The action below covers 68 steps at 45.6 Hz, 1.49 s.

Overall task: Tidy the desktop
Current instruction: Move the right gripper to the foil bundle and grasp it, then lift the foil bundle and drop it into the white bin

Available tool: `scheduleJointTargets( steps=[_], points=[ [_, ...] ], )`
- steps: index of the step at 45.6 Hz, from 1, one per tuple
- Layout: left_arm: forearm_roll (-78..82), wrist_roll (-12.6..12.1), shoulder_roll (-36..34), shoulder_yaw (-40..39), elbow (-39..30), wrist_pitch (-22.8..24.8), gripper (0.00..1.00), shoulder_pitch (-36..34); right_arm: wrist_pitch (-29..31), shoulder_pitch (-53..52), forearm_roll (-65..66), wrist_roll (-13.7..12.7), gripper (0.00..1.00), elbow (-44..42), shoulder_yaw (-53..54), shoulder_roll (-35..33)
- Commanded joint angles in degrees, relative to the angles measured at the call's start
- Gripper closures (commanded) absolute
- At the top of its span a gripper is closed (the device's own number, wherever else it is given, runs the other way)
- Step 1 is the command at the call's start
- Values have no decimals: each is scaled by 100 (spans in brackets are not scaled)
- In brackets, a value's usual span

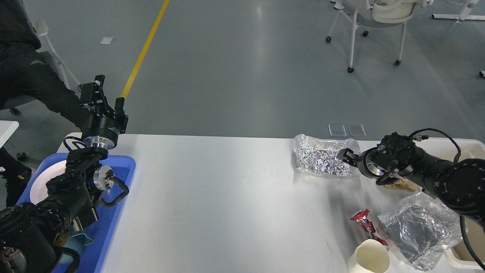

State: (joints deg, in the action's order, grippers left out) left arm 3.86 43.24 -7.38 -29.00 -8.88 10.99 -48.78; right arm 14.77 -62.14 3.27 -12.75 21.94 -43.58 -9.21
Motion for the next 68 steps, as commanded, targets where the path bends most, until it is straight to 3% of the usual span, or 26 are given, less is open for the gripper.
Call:
scheduleJointTargets(
  steps=[1,8,11,25,33,49,61,68],
  points=[
    [1,0,0,0,0,0,4,0,-246,211,-2,9,0,-242,42,86],
    [1,0,0,0,0,0,3,0,-554,449,-11,18,5,-374,191,148],
    [1,0,0,0,0,0,4,0,-581,492,-11,44,20,-374,244,166],
    [1,0,0,0,0,0,3,0,-633,712,-37,106,67,-533,394,324],
    [1,0,0,0,0,0,3,0,-634,739,-309,106,100,-541,683,297],
    [1,0,0,0,0,0,3,0,-414,186,-362,97,100,-278,728,228],
    [1,0,0,0,0,0,4,0,1053,-1589,-354,97,100,961,719,-1152],
    [1,0,0,0,0,0,4,0,1616,-2486,-354,79,100,1383,701,-1688]
  ],
)
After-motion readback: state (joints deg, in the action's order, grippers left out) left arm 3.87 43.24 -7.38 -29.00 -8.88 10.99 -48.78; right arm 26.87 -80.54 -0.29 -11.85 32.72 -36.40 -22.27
